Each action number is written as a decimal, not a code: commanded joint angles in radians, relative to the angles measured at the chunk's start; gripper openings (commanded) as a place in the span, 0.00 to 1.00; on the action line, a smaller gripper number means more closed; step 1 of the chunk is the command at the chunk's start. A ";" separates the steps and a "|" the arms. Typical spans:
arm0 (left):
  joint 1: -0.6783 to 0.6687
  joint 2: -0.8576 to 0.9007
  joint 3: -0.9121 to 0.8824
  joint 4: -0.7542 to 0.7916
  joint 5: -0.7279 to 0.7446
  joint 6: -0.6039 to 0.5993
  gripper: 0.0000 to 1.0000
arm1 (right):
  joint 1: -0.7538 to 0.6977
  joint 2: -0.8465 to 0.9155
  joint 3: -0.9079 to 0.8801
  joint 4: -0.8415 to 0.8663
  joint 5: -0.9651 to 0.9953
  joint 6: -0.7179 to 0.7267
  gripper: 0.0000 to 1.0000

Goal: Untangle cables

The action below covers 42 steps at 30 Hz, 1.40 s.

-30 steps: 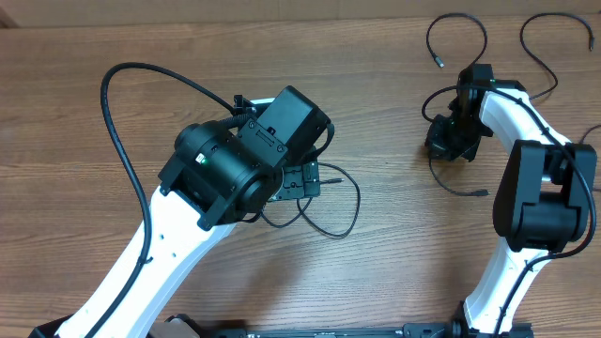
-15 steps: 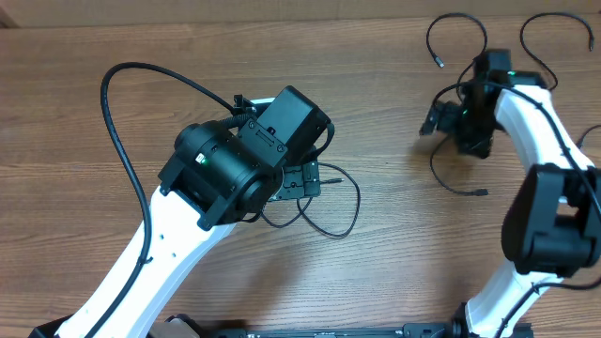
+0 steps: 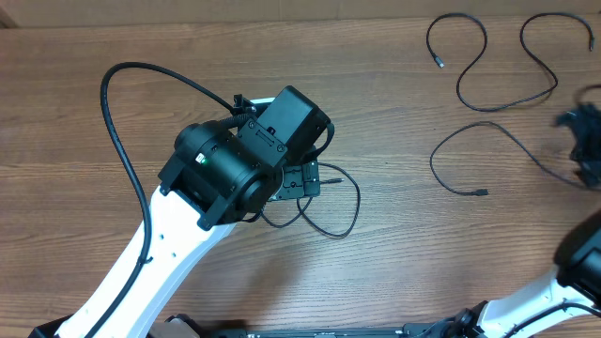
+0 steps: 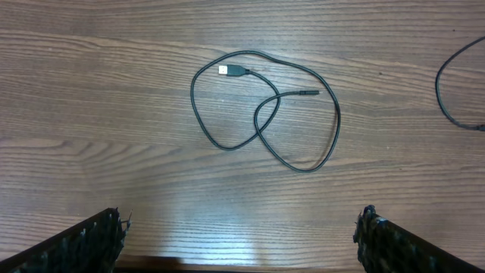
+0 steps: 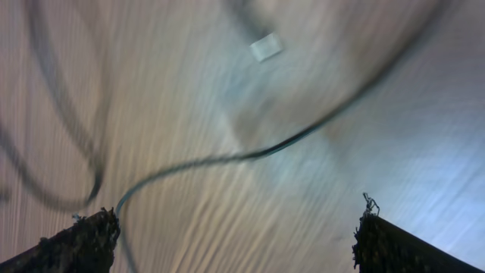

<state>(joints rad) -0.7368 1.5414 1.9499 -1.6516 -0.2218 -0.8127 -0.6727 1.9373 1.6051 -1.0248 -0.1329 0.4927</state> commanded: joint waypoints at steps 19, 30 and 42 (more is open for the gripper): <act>0.004 0.010 -0.001 0.010 -0.022 0.005 0.99 | -0.107 0.157 -0.002 0.044 0.114 0.061 0.75; 0.004 0.010 -0.001 0.010 -0.022 0.005 1.00 | -0.062 0.174 -0.083 0.149 0.143 0.088 0.73; 0.004 0.035 -0.001 0.010 -0.021 0.005 1.00 | -0.056 0.242 -0.095 0.186 0.138 0.084 0.60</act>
<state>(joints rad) -0.7368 1.5494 1.9499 -1.6421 -0.2218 -0.8127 -0.7311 2.1323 1.5242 -0.8425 0.0002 0.5720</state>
